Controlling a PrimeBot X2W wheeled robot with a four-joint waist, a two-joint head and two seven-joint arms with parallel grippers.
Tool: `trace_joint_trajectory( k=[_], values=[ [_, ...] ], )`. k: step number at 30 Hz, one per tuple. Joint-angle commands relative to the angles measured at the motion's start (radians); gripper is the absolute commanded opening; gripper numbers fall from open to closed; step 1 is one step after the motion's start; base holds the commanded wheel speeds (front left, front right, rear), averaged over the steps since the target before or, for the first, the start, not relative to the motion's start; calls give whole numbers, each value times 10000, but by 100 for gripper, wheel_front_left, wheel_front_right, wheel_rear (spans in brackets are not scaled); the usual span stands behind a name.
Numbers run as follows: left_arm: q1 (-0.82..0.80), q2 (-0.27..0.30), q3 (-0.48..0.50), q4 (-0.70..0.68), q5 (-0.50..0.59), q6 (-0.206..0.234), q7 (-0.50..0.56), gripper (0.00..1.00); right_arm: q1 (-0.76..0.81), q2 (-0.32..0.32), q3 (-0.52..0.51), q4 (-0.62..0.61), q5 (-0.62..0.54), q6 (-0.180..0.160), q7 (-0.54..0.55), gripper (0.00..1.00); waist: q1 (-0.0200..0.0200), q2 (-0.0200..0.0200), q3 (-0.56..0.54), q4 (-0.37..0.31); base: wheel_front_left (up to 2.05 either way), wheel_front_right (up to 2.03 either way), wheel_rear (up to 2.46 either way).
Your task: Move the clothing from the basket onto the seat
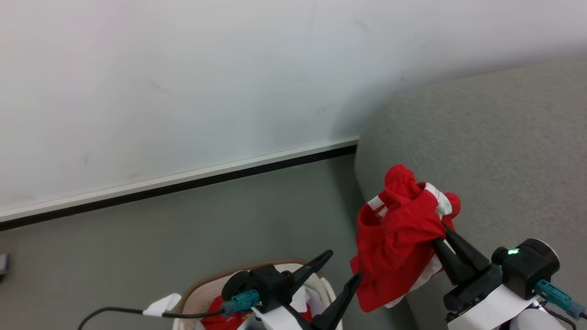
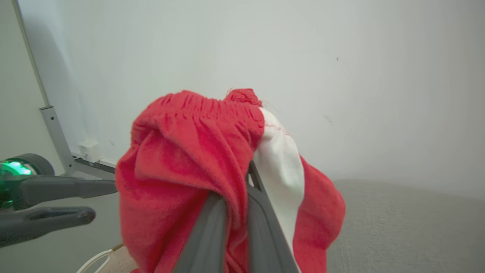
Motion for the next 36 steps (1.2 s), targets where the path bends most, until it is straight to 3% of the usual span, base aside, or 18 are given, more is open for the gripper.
trace_joint_trajectory(
  k=[1,9,15,21,25,31,36],
  values=[
    [-139,-16,-5,76,132,-37,-69,100,101,-11,-167,-103,-77,-21,1,0,-1,-1,309,-646,0,0,0],
    [-672,-151,-134,108,575,-151,-89,100,163,322,-1298,-226,-293,-21,3,0,-1,-1,1166,-1201,0,0,0],
    [-1501,20,-217,9,949,-247,153,100,-684,835,-2850,51,-441,-21,1,0,-1,-1,2506,-1026,0,0,0],
    [-2632,268,-238,-265,1392,-375,561,100,-2638,1079,-4835,1021,-620,-21,3,0,-1,-1,4113,-610,0,0,0],
    [-3309,299,-211,-319,1658,-428,587,100,-4226,750,-6168,2183,-880,-23,1,0,-1,-1,4868,-199,0,0,0],
    [-3909,108,-215,-355,1854,-490,418,100,-6575,-258,-8027,4100,-1377,-21,10,0,-1,-1,5576,581,0,0,0],
    [-3967,46,-145,-326,1927,-371,202,100,-7726,-945,-8949,5191,-2141,-21,8,0,-1,-1,5823,999,0,0,0]
  ],
)
